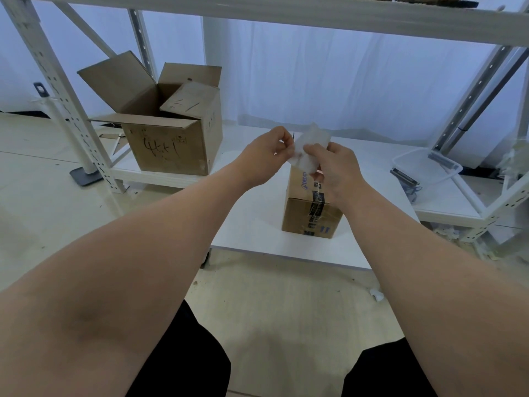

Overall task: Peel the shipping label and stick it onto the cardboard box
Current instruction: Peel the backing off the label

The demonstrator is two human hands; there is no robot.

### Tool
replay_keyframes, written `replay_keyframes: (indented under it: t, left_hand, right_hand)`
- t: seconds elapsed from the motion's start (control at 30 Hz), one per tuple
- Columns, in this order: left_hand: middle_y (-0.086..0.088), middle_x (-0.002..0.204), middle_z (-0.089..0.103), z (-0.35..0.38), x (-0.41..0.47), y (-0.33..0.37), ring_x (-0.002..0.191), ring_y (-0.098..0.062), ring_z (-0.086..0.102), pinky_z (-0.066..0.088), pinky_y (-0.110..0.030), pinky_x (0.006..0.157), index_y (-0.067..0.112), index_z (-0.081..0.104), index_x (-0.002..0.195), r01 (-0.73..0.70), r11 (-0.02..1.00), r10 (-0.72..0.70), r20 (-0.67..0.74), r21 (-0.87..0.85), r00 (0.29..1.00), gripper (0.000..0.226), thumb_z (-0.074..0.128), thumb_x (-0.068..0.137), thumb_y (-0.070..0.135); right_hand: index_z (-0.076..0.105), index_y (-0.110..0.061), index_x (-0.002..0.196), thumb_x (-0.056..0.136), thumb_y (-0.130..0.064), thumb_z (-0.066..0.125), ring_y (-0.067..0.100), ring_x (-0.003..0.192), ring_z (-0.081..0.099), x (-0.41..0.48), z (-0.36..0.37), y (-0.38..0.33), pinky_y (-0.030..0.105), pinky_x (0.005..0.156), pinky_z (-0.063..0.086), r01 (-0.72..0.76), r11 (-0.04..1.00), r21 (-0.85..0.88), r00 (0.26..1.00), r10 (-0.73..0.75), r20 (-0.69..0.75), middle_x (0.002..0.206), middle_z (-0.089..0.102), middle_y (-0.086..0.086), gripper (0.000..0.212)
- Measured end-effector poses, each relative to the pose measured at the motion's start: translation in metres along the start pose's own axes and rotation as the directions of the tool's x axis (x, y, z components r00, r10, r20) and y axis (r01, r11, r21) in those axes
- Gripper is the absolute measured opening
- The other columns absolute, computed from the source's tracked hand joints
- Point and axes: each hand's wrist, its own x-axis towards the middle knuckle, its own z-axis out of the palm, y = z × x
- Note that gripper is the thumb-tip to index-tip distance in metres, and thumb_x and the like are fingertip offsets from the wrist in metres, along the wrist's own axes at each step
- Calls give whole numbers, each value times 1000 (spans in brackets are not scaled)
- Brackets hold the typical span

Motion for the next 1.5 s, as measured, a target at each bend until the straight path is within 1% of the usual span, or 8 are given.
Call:
replay_keyframes:
  t: [0.13, 0.33, 0.43, 0.53, 0.73, 1.2, 1.37, 1.5]
  left_hand:
    - [7, 88, 65, 3, -1, 0, 58, -7, 42, 33, -24, 55, 22, 44, 92, -9, 1000, 9, 4, 4, 1000, 8, 47, 96, 28]
    - [6, 95, 64, 4, -2, 10, 84, -1, 59, 46, -12, 68, 16, 48, 107, 33, 986, -35, -10, -166, 999, 30, 64, 88, 33]
    - [-5, 96, 67, 4, 2, 9, 89, -20, 64, 52, -30, 81, 13, 55, 100, 59, 965, -76, -60, -254, 995, 19, 65, 87, 23]
    - [-7, 74, 55, 1, 5, 4, 69, -21, 48, 40, -31, 64, 14, 54, 82, 87, 958, -118, -97, -275, 988, 10, 61, 88, 16]
    - [-14, 79, 57, -3, 3, 1, 67, -20, 44, 33, -22, 50, 8, 52, 99, 133, 955, -154, -60, -265, 986, 12, 56, 92, 17]
    - [-5, 95, 66, -6, -2, 5, 70, -14, 54, 39, -15, 51, 16, 46, 113, 174, 946, -187, -21, -273, 982, 30, 63, 88, 18]
    - [-12, 93, 67, -4, 0, 1, 79, -20, 57, 41, -23, 62, 17, 56, 85, 184, 949, -203, -50, -257, 978, 9, 65, 85, 16]
    - [-15, 97, 66, -7, 2, -5, 72, -15, 53, 38, -19, 58, 20, 54, 78, 206, 946, -236, -94, -251, 967, 14, 65, 85, 13]
  right_hand:
    - [68, -9, 98, 88, -17, 62, 13, 67, 56, 1, -3, 0, 20, 57, 45, 58, 997, -53, 997, -61, -50, 81, 63, 1, 14]
    - [71, -5, 95, 85, -16, 65, 17, 74, 58, -4, -2, 0, 22, 61, 48, 118, 981, -153, 993, -120, -8, 88, 66, 11, 16]
    - [70, -9, 93, 84, -17, 67, 20, 83, 61, -4, -1, 1, 33, 74, 53, 121, 981, -150, 993, -120, 17, 93, 69, 11, 12]
    - [68, -11, 100, 82, -9, 63, 25, 84, 63, -1, 0, 3, 38, 74, 54, 103, 981, -163, 995, -105, 2, 88, 68, 6, 19]
    - [66, -15, 98, 82, -8, 62, 21, 78, 59, 0, 2, 0, 30, 66, 50, 50, 999, -3, 998, -50, -23, 87, 65, 4, 18]
    - [70, -18, 97, 89, -14, 59, 17, 78, 61, -4, -3, 1, 26, 60, 53, 149, 977, -153, 989, -147, 20, 85, 64, -3, 14]
    - [72, -32, 85, 84, -24, 63, 29, 96, 67, -6, 1, 3, 47, 79, 56, 166, 965, -204, 986, -160, 49, 99, 71, 1, 12]
    - [69, -23, 89, 86, -15, 61, 18, 78, 63, -4, 0, 1, 33, 67, 57, 150, 975, -161, 989, -147, 25, 87, 66, -4, 11]
